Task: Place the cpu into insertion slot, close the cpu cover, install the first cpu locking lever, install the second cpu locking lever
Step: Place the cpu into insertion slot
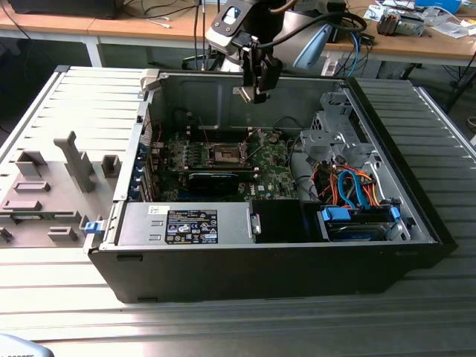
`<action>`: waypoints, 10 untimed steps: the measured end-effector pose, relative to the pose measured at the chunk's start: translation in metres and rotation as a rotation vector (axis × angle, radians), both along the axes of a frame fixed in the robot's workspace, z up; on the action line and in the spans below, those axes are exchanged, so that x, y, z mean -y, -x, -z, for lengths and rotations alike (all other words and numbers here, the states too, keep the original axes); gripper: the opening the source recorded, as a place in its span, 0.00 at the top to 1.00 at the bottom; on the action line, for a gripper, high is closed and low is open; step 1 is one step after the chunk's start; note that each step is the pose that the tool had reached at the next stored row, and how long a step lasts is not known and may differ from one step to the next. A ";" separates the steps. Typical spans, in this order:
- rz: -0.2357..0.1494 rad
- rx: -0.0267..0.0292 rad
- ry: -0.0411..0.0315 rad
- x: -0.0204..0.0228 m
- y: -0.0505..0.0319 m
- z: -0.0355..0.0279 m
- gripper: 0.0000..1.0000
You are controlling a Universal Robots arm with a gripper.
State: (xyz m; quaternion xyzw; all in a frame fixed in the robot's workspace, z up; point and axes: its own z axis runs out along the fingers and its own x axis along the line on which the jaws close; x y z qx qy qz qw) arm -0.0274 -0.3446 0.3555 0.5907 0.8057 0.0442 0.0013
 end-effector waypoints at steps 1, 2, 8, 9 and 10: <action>0.001 0.0000 0.0000 0.0000 0.0000 0.0000 0.45; 0.002 0.0000 0.0000 0.0000 0.0000 0.0000 0.45; 0.007 0.0000 0.0000 0.0000 0.0000 0.0000 0.45; 0.008 0.0000 0.0000 0.0000 0.0000 0.0000 0.45; 0.009 -0.0001 0.0000 0.0000 0.0000 0.0000 0.45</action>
